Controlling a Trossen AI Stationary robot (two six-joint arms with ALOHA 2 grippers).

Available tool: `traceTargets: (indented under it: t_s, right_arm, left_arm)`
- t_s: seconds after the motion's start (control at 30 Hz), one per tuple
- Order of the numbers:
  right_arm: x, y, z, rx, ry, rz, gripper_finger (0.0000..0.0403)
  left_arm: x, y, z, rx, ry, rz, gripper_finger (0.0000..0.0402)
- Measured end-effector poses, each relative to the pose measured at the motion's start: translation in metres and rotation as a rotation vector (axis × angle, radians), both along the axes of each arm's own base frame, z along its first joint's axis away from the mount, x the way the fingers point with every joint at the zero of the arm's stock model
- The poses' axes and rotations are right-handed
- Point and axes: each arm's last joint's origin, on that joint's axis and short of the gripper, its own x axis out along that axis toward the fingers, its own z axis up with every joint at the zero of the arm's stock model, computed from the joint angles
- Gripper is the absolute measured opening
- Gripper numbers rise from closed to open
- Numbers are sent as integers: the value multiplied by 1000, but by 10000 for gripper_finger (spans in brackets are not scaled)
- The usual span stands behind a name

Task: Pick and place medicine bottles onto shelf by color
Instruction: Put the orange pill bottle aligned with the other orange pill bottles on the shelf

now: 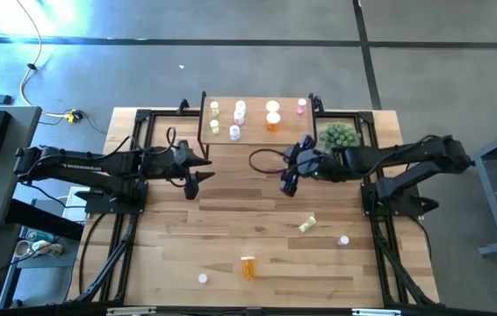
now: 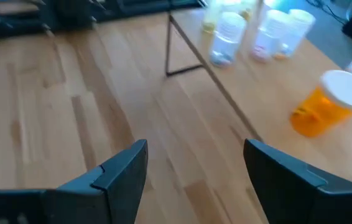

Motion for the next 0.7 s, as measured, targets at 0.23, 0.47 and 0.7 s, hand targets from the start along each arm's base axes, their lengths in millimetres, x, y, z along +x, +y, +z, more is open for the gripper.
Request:
traceTargets:
  t_s: [0.23,0.47,0.7]
  right_arm:
    - [1,24,-21,21,-59,75,257]
    - [-7,53,-33,47,-64,119,257]
    - [-8,79,-36,97,-93,169,257]
  left_arm:
    - [5,-13,8,8,-86,-72,191]
    - [7,-31,9,8,-99,-156,191]
    - [6,-49,9,-3,-105,-185,191]
